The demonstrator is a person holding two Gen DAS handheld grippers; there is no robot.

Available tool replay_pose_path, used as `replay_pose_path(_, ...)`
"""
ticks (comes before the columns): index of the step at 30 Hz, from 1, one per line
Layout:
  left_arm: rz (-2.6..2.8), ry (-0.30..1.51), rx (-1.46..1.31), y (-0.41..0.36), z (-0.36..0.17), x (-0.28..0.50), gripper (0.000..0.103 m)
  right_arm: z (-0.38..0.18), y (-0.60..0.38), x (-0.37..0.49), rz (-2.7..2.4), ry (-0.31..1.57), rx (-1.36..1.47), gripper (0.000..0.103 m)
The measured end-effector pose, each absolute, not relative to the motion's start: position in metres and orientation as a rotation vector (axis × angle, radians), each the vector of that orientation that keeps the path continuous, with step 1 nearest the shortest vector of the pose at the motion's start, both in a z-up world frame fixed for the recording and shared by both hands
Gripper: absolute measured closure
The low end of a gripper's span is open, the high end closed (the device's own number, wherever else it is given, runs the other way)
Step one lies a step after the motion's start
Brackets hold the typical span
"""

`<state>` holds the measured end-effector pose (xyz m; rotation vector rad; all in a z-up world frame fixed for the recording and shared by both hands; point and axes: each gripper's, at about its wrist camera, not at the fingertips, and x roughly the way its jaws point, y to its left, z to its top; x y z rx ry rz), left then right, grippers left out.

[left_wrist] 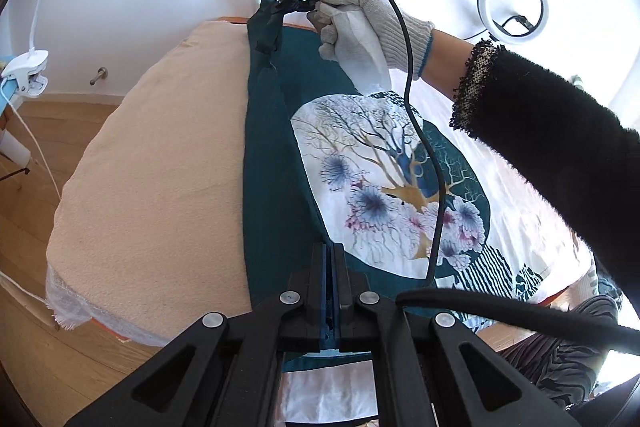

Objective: Fold small clothes
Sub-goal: 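Fold the held dark green side over onto the printed center with both grippers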

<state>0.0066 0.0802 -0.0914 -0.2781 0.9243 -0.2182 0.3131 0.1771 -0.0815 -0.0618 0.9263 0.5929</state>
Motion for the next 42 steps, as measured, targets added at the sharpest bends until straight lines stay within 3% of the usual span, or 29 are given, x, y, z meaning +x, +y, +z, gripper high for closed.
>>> replay_pose_path(12, -0.345, 0.995, -0.186, 0.010, -0.103, 0.021, 0.103, -0.091, 0.064, 0.320, 0.423, 0.939, 0.080, 0.099)
replay_pose_path(28, -0.413, 1.032, -0.136, -0.029, -0.113, 0.030, 0.103, -0.110, 0.008, 0.336, 0.328, 0.974, 0.082, 0.099)
replay_pose_path(30, -0.426, 1.040, -0.129, -0.032, -0.113, 0.029, 0.091, -0.113, 0.003, 0.339, 0.332, 0.992, 0.095, 0.099)
replay_pose_path(31, -0.429, 1.035, -0.124, -0.032, -0.112, 0.028, 0.079, -0.113, 0.000, 0.339, 0.332, 1.001, 0.103, 0.099)
replay_pose_path(32, -0.431, 1.023, -0.114, -0.033, -0.111, 0.026, 0.074, -0.113, -0.002, 0.340, 0.323, 1.002, 0.107, 0.097)
replay_pose_path(33, -0.432, 1.013, -0.096, -0.034, -0.109, 0.024, 0.074, -0.112, -0.005, 0.341, 0.313, 1.006, 0.105, 0.087)
replay_pose_path(35, -0.436, 0.993, -0.067, -0.035, -0.105, 0.018, 0.070, -0.106, -0.011, 0.339, 0.287, 1.001, 0.104, 0.049)
replay_pose_path(42, -0.448, 0.908, -0.028, -0.031, -0.093, -0.017, 0.070, -0.067, -0.042, 0.323, 0.293, 0.939, 0.106, 0.047)
